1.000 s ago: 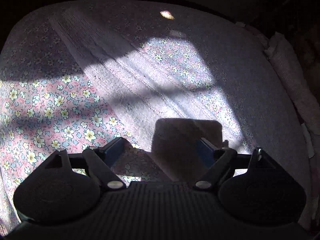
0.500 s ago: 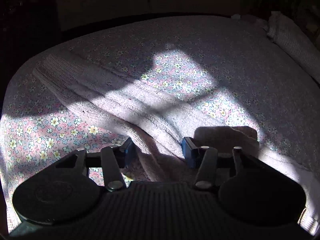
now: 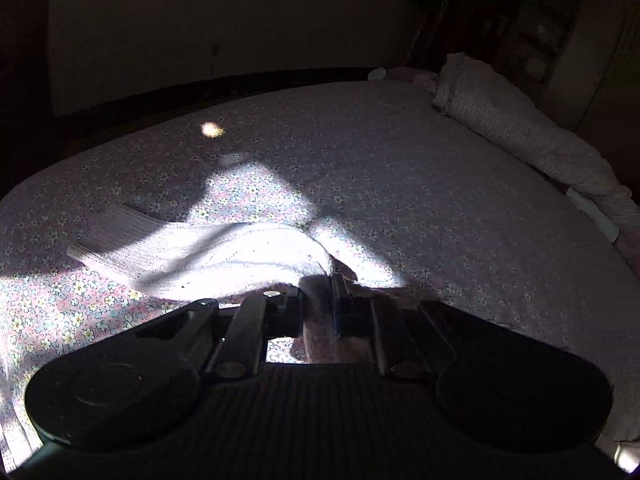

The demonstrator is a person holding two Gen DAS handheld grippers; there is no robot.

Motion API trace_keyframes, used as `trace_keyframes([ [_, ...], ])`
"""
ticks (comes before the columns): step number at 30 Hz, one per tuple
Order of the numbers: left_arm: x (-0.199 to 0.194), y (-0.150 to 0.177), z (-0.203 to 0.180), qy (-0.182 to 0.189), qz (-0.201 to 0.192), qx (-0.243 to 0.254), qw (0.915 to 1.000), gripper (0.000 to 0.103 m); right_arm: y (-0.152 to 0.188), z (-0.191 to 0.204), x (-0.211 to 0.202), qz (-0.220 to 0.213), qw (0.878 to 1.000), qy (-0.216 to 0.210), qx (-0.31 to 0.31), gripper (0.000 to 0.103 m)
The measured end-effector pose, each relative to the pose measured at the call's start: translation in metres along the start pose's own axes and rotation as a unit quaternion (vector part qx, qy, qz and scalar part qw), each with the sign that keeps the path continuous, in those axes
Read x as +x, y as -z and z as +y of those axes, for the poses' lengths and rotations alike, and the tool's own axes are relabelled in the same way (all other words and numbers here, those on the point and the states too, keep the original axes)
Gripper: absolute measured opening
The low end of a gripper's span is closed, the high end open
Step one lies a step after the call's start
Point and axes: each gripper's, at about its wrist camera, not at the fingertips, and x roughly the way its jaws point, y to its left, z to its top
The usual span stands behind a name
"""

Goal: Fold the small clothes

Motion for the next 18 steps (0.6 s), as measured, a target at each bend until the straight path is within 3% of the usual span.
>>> trace_keyframes([
  [10, -0.058, -0.005, -0.079, 0.111, -0.040, 0.051, 0.9917, 0.012, 0.003, -0.008, -0.005, -0.010, 1.000, -0.013, 0.014, 0.073],
  [18, -0.079, 0.029, -0.169, 0.188, -0.014, 0.106, 0.9764, 0.011, 0.004, -0.013, -0.009, -0.018, 0.999, -0.019, 0.024, 0.073],
])
